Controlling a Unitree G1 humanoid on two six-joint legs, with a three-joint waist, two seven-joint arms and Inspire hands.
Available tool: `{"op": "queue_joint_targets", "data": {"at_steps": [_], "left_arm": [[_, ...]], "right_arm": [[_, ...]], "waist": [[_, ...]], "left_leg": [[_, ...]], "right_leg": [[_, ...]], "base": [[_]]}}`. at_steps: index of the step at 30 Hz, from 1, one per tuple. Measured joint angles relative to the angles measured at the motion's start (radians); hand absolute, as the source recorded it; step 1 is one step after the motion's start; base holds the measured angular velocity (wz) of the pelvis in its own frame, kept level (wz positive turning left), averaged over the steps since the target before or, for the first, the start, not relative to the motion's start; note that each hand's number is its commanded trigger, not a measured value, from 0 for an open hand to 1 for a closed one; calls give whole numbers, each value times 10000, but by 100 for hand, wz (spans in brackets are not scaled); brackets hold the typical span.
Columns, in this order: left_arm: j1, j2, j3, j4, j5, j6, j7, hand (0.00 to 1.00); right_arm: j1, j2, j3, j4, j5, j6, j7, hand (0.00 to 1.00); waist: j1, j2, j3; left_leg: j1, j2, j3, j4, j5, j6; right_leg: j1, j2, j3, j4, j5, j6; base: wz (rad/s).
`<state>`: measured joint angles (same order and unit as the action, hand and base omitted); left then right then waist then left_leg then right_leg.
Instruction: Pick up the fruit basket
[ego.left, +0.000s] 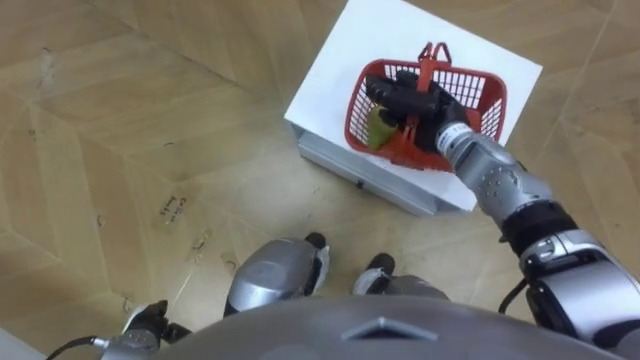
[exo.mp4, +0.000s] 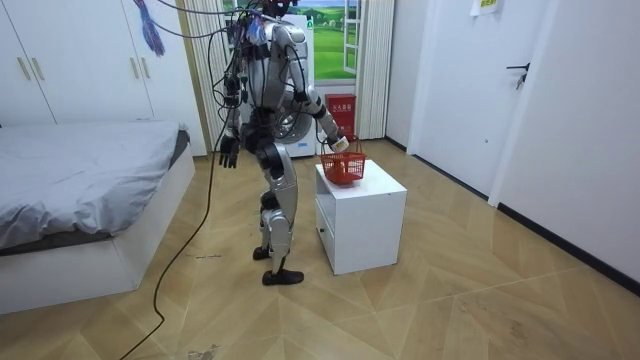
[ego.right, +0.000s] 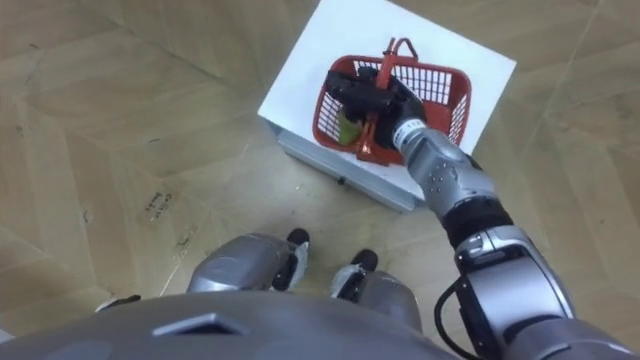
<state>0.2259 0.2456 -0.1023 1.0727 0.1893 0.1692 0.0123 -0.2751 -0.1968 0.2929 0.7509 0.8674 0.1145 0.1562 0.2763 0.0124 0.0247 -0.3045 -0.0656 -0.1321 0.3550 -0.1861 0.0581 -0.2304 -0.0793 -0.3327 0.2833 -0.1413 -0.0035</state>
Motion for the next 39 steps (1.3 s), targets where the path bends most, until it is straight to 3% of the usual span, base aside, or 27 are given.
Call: {"op": "queue_joint_targets", "data": {"at_steps": [4, 5, 6, 7, 8, 17, 39], "left_arm": [[21, 9, -2, -12, -1, -6, 3, 0], [36, 10, 0, -9, -1, -8, 2, 0], [37, 10, 1, -16, -1, -27, -22, 0], [37, 9, 0, -20, -1, -51, -40, 0], [37, 10, 1, -18, 0, -90, -65, 0], [136, 10, -5, 23, -4, -252, -458, 0], [310, -22, -223, 62, -33, -302, -439, 0]], "right_arm": [[50, 79, -11, 365, 0, -1, 9, 98], [51, 97, -12, 415, 0, -7, 17, 50], [51, 96, -28, 439, -1, -38, 54, 19], [51, 93, -40, 448, -1, -50, 78, 6], [51, 96, -37, 481, -1, -63, 93, 0], [249, 57, -38, 673, -5, -197, 647, 0], [646, 27, -220, 662, -3, -266, 863, 0]], "waist": [[-60, 105, -51], [-66, 113, -48], [-81, 132, -49], [-99, 151, -46], [-172, 187, -35], [-270, 361, -81], [-617, 371, -66]], "left_leg": [[-12, -83, -91, 50, 4, 21], [-19, -83, -75, 66, -1, 28], [-76, -92, -63, 96, -1, 29], [-118, -92, -66, 127, -1, 29], [-184, -94, -70, 182, -7, 38], [-342, -134, 82, 211, 1, 58], [-212, -117, 133, 159, 1, 61]], "right_leg": [[-25, -82, 2, 157, -111, 44], [-50, -85, 9, 190, -114, 44], [-133, -109, 5, 265, -131, 44], [-158, -111, -1, 270, -131, 44], [-202, -112, -4, 292, -131, 44], [-541, -249, 49, 627, -238, 32], [-432, -242, 95, 636, -251, 31]], "base": [[9], [0], [0], [0], [0], [-4], [0]]}}
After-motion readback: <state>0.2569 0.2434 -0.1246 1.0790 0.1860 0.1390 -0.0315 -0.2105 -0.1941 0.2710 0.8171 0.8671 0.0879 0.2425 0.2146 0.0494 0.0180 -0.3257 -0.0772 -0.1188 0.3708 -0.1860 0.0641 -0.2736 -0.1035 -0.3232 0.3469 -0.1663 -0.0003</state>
